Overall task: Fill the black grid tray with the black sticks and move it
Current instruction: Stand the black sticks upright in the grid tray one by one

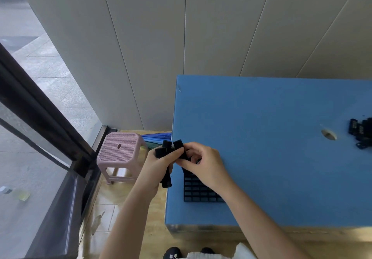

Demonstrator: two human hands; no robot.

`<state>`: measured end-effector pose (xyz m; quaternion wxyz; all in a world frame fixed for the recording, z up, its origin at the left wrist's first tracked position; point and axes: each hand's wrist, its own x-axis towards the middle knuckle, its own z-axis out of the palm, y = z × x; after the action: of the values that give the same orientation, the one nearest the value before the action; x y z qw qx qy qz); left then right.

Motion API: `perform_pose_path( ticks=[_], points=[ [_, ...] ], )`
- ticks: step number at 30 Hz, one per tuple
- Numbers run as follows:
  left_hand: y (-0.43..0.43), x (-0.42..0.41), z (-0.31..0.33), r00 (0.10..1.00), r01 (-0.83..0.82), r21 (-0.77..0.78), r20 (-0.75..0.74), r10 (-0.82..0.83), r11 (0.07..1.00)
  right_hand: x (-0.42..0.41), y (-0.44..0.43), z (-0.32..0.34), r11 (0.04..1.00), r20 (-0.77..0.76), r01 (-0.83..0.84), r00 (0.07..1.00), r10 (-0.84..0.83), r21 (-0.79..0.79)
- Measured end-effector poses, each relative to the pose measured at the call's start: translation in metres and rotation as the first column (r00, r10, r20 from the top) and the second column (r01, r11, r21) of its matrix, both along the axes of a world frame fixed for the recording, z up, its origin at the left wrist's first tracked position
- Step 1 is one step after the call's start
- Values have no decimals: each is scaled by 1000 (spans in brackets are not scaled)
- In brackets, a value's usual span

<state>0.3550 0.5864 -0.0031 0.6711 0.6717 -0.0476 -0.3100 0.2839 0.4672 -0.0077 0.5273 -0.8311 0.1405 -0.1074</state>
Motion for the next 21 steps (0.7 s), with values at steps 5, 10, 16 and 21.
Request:
perform_pose_path(
  ticks=[5, 10, 16, 21],
  points=[
    [-3, 3, -1, 996, 16, -69, -91, -22, 998, -9, -15, 0, 992, -37, 56, 998, -52, 112],
    [7, 13, -11, 983, -70, -117, -175, 49, 991, -17, -43, -4, 979, -23, 183, 983, -182, 88],
    [14, 16, -15, 971, -126, -101, -217, 102, 987, -12, -61, -17, 972, 43, 206, 978, -202, -116],
    [16, 20, -15, 963, -157, -71, -233, 137, 985, -3, -59, -24, 964, 55, 130, 991, -121, -232]
  ],
)
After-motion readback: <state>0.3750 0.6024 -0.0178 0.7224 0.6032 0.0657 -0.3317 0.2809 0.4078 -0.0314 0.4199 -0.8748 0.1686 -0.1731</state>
